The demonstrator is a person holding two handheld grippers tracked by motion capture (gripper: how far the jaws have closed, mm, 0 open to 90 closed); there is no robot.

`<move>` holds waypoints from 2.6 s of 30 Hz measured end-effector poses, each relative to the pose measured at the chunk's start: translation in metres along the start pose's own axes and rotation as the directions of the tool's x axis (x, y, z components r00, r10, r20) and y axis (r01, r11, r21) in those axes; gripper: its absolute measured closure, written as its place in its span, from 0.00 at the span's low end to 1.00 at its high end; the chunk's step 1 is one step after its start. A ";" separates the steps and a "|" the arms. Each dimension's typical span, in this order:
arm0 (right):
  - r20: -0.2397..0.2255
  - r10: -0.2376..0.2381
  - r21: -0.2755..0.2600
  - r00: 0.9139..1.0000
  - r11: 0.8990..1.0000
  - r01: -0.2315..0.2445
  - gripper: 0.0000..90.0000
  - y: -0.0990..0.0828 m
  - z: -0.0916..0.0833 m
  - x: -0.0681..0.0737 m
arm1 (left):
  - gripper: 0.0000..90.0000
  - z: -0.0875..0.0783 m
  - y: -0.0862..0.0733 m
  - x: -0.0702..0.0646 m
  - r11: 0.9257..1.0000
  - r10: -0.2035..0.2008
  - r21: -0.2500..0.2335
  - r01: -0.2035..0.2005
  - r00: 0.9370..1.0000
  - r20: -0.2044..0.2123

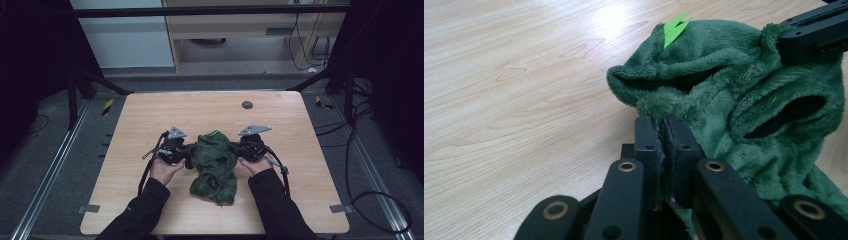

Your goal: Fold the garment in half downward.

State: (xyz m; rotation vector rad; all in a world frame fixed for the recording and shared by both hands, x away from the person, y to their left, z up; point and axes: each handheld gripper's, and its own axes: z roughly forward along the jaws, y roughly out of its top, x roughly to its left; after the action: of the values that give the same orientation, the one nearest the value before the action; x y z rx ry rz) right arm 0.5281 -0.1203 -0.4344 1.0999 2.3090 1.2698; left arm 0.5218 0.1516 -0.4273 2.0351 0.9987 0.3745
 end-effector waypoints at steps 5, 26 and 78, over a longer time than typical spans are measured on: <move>-0.011 -0.019 -0.007 1.000 1.000 0.019 0.94 0.000 -0.007 0.006 | 0.95 -0.010 -0.001 -0.006 1.000 0.018 -0.009 -0.018 1.000 0.010; -0.054 -0.074 -0.006 0.996 0.997 0.074 0.94 -0.015 -0.024 0.025 | 0.95 -0.027 -0.024 -0.018 0.998 0.053 0.018 -0.053 0.998 0.037; -0.162 -0.083 0.046 0.983 0.995 0.092 0.90 -0.071 -0.039 0.056 | 0.96 -0.037 -0.074 -0.046 0.988 0.055 0.134 -0.071 0.991 0.122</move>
State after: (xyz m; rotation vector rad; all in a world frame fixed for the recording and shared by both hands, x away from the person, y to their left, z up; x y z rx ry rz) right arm 0.4340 -0.1254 -0.4637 0.9319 2.4926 1.3141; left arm 0.4332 0.1624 -0.4584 2.1908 0.9109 0.2199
